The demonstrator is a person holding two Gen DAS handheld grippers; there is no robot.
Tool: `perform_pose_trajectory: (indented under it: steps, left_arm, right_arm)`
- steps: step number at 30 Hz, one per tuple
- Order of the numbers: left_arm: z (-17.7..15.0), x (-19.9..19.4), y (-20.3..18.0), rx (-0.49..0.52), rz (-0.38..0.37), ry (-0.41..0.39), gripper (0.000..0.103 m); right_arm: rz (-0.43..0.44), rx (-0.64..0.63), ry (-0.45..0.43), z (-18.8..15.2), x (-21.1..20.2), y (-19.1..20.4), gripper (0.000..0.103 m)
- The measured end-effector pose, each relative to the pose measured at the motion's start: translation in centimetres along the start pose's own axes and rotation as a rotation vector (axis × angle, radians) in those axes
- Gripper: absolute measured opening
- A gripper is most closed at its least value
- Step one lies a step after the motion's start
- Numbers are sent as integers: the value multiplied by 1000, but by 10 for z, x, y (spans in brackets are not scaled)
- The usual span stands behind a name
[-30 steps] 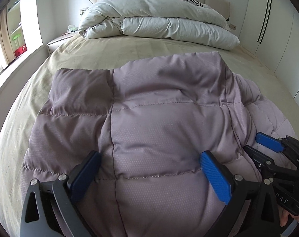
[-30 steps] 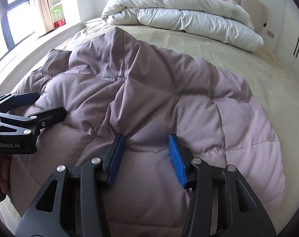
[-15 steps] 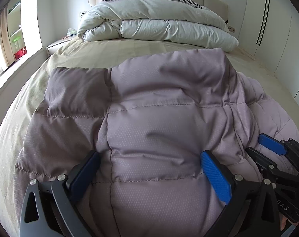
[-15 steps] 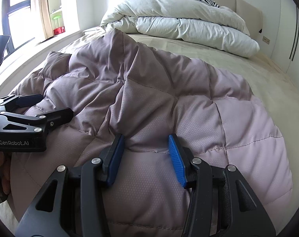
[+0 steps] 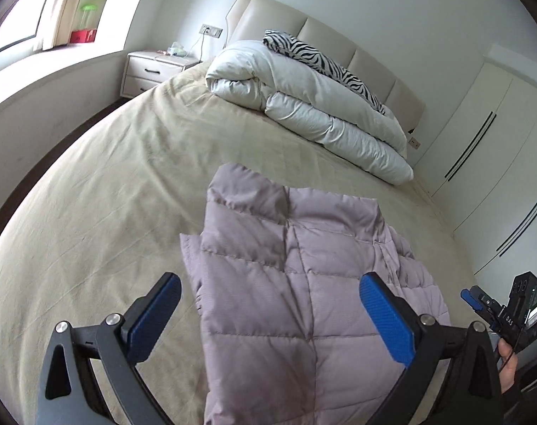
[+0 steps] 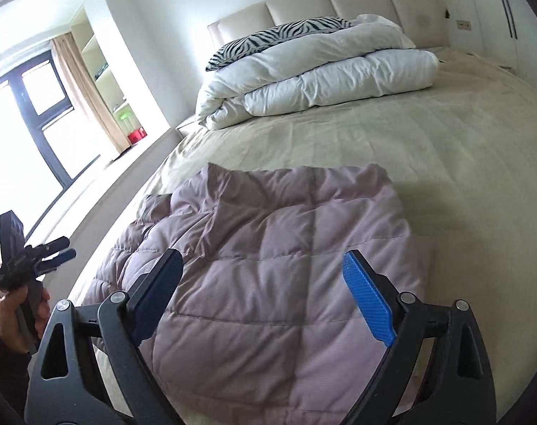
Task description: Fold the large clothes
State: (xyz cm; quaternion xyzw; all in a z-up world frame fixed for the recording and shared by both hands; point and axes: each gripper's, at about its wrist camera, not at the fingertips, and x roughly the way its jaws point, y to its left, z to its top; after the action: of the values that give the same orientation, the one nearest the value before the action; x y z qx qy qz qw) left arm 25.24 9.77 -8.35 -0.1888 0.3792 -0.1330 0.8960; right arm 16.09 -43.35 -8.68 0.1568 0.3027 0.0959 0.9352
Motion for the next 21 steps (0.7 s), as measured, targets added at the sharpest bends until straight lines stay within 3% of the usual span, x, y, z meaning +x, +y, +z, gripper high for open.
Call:
perform_pose_trajectory:
  steps: [3, 6, 8, 10, 17, 21]
  left_arm:
    - [-9, 4, 46, -130, -17, 70, 103]
    - [-24, 19, 73, -242, -117, 165, 103]
    - [-35, 30, 77, -269, -190, 223, 103]
    - [-40, 43, 78, -279, -212, 276, 103]
    - [-41, 75, 75, -317, -266, 355, 103]
    - [-37, 88, 83, -368, -298, 374, 103]
  right_arm:
    - [-15, 105, 46, 9, -5, -50, 94]
    - [43, 245, 159, 1, 7, -99, 94]
    - [57, 303, 199, -8, 16, -122, 94]
    - [50, 332, 242, -18, 28, -138, 94]
    - [169, 364, 406, -51, 77, -142, 94]
    - [214, 399, 412, -55, 89, -147, 94]
